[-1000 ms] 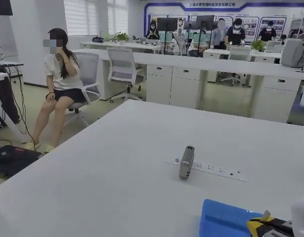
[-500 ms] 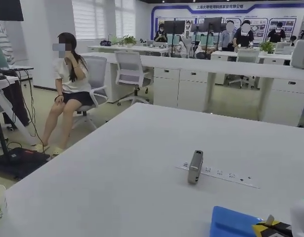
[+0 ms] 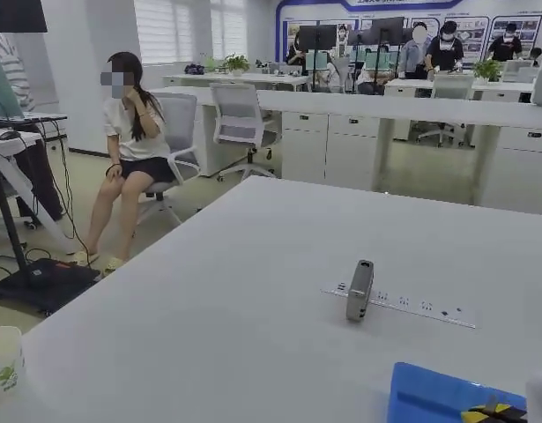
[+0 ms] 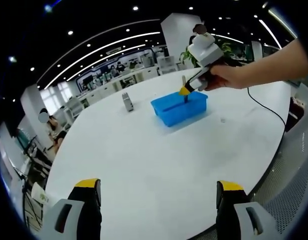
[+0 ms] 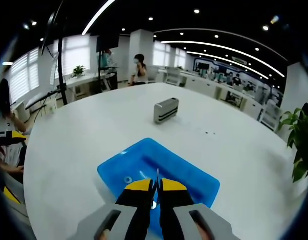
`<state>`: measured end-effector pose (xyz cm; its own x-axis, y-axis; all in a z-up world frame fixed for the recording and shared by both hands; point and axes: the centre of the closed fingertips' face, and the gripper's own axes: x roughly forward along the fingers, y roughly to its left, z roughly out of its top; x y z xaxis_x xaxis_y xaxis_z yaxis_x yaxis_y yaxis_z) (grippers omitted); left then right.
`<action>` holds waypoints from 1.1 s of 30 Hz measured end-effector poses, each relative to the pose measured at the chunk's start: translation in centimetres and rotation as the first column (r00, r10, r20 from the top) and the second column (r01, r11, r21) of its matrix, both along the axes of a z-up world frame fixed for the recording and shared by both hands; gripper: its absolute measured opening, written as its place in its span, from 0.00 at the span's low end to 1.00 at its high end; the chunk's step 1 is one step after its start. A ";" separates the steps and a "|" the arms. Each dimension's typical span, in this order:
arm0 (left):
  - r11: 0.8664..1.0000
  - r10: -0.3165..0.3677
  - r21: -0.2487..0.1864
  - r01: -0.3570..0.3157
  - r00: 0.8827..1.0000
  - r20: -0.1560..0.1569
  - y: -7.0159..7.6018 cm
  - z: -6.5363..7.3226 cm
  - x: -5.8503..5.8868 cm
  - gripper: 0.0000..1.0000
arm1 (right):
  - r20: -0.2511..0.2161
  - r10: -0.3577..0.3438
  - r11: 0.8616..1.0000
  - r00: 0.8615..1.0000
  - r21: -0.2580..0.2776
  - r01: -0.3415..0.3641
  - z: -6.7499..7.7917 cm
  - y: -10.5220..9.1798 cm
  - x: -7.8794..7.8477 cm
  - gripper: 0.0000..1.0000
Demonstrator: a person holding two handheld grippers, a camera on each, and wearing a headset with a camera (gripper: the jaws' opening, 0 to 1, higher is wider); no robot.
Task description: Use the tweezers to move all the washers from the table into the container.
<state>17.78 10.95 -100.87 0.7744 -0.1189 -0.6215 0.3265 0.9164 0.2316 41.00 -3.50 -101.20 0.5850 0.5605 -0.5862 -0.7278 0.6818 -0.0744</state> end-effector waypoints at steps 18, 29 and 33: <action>1.000 0.007 -0.011 -0.007 1.000 0.017 0.0 0.3 0.1 0.99 | -0.021 -0.002 1.000 1.000 0.013 0.003 0.9 -0.5 -0.6 0.02; 1.000 0.023 -0.020 -0.022 0.998 0.053 0.3 1.0 0.3 0.99 | 0.024 -0.006 0.995 1.000 0.103 0.004 6.3 -2.0 -1.8 0.02; 0.999 0.023 -0.029 -0.021 0.998 0.058 0.2 1.0 0.3 0.98 | 0.037 -0.002 0.994 0.999 0.109 -0.002 7.1 -2.7 -2.8 0.02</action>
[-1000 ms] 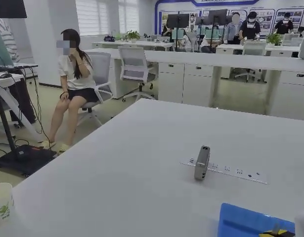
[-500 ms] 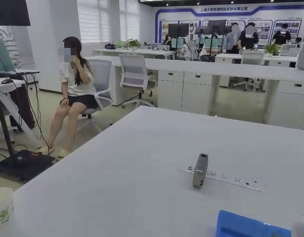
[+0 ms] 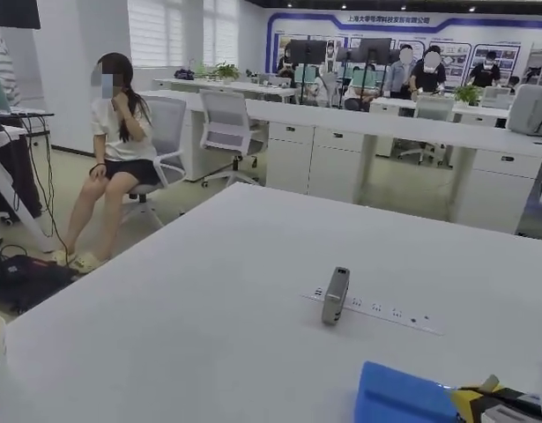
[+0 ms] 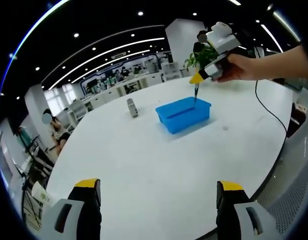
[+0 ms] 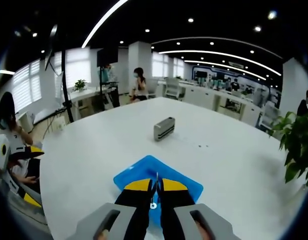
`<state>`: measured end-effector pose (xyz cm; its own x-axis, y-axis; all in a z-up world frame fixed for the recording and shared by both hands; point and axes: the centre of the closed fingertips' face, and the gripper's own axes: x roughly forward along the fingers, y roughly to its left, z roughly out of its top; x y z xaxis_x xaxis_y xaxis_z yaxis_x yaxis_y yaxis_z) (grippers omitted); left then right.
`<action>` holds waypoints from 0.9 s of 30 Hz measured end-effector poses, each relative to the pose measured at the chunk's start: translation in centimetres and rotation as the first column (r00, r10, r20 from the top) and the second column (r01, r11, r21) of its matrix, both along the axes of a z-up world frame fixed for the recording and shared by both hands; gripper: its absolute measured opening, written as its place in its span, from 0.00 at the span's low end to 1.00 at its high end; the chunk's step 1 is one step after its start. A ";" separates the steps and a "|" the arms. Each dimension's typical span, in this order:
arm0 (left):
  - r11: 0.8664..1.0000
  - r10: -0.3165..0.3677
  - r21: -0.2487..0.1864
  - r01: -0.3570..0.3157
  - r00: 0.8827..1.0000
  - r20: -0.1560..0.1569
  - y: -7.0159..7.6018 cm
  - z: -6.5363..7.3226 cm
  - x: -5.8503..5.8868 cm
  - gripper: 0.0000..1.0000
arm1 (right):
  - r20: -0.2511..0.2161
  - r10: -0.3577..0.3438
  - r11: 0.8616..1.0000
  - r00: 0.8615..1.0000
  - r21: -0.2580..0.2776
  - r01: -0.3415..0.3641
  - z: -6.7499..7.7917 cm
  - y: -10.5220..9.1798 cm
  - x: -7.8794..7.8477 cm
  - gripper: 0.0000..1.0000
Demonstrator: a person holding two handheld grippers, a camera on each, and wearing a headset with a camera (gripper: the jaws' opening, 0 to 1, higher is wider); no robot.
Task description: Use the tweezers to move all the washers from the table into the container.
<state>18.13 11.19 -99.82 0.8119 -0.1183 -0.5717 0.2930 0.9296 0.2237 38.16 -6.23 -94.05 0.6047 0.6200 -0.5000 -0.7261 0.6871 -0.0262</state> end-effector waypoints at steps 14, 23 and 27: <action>1.000 -0.018 0.003 0.018 1.000 -0.011 -0.3 -0.3 0.0 0.98 | -0.057 -0.059 0.998 0.997 0.016 0.060 -2.2 -3.1 -5.0 0.03; 1.000 0.013 0.007 -0.013 0.998 0.059 0.3 1.2 0.3 0.99 | -0.108 -0.110 0.994 0.988 -0.006 0.109 -4.9 -5.0 -6.7 0.03; 0.999 0.032 -0.015 -0.031 0.997 0.071 0.6 1.5 0.4 0.99 | -0.128 -0.123 0.992 0.984 -0.011 0.123 -5.9 -5.3 -7.1 0.03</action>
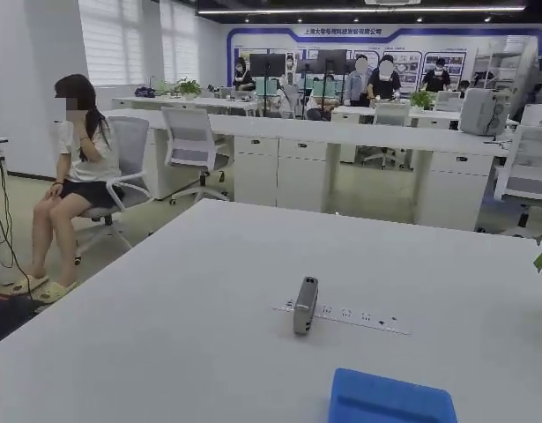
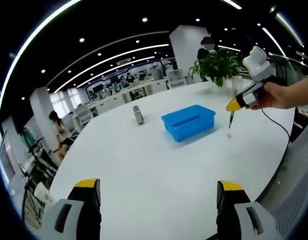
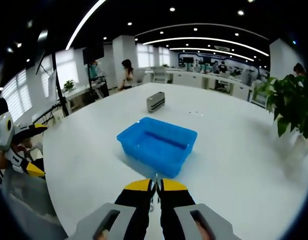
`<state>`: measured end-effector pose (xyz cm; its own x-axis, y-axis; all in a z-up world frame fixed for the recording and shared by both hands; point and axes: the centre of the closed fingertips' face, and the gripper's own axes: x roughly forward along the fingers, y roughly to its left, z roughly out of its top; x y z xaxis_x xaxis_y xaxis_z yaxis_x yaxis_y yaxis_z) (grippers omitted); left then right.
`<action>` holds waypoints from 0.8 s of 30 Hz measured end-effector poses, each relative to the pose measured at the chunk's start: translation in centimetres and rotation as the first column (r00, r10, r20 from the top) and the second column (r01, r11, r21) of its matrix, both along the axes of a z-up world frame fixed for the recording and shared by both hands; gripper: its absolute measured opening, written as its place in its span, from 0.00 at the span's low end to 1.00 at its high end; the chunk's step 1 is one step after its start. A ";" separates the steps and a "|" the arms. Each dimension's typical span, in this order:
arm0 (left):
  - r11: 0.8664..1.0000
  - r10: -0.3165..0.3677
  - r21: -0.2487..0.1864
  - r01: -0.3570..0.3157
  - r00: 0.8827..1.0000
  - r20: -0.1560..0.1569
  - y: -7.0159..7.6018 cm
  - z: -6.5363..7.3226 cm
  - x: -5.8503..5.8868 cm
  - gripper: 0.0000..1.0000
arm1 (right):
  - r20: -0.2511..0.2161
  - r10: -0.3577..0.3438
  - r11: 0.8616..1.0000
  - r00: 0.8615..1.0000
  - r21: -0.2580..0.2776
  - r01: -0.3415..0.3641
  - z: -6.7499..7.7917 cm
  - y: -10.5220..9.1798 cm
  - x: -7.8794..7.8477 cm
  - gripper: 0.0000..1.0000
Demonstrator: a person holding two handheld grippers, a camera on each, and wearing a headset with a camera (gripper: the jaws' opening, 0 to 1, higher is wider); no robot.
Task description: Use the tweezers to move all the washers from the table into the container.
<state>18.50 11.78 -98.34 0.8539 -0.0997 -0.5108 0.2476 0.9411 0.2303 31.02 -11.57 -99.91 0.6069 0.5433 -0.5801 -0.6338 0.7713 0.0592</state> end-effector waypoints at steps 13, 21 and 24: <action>1.000 0.000 -0.014 0.000 0.999 -0.034 0.1 -0.9 -0.1 0.98 | -0.031 -0.030 1.000 0.999 -0.008 0.030 -2.0 -0.1 -0.4 0.03; 1.000 0.006 -0.015 -0.006 0.999 -0.037 0.3 -1.0 -0.1 0.96 | -0.016 -0.027 1.000 1.000 -0.006 0.027 -2.0 -0.2 -0.1 0.02; 1.000 0.014 -0.018 -0.015 0.999 -0.032 0.4 -0.9 -0.1 0.96 | -0.023 -0.027 1.000 0.999 -0.007 0.027 -2.0 -0.1 -0.3 0.02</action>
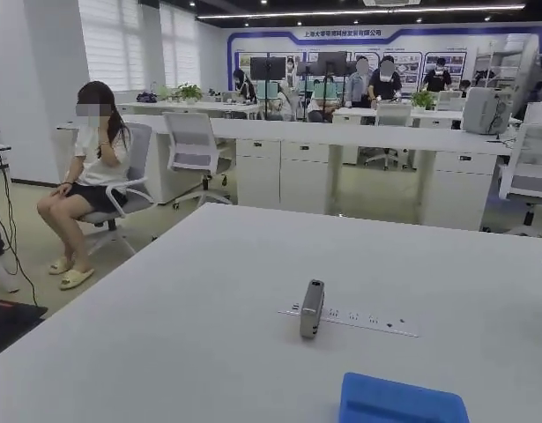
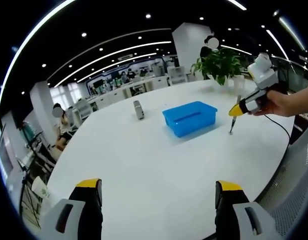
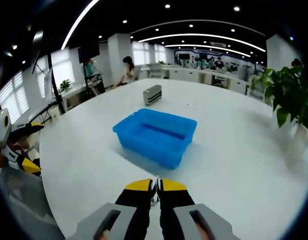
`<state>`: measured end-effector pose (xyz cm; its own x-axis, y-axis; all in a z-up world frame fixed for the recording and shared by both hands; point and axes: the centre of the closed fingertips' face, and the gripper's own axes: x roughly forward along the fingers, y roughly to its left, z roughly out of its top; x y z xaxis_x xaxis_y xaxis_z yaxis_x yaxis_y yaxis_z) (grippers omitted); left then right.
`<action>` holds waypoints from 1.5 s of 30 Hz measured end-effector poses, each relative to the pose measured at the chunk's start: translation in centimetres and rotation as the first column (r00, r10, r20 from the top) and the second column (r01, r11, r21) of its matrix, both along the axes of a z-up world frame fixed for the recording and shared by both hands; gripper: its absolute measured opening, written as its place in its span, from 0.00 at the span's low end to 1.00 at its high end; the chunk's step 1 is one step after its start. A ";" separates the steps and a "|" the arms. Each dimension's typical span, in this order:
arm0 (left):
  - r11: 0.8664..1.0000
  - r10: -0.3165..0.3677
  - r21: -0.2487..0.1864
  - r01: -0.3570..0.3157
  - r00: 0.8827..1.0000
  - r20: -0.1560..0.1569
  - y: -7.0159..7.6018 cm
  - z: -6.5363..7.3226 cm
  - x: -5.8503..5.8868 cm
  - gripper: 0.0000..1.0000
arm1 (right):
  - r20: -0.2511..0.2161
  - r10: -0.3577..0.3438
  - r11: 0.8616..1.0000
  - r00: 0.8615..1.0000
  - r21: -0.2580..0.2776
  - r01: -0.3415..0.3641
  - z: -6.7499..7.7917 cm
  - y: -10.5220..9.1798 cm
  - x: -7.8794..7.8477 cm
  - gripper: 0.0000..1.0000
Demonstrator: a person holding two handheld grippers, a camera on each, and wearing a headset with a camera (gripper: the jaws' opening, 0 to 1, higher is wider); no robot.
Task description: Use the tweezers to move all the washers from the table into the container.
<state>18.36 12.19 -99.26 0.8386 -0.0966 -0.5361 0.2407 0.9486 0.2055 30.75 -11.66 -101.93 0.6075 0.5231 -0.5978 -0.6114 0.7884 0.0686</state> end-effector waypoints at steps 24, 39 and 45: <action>0.998 0.053 0.045 -0.053 0.999 0.008 1.3 0.1 0.1 0.95 | 0.135 0.123 0.992 0.983 -0.016 -0.122 6.4 3.4 2.3 0.01; 0.998 0.036 0.047 -0.036 0.999 0.007 1.0 0.1 0.1 0.96 | 0.192 0.069 0.997 0.979 0.011 -0.073 7.7 4.4 7.9 0.01; 0.998 0.039 0.044 -0.039 0.999 -0.008 1.0 -0.3 0.0 0.96 | 0.165 0.082 0.997 0.983 -0.001 -0.083 6.0 5.5 8.8 0.01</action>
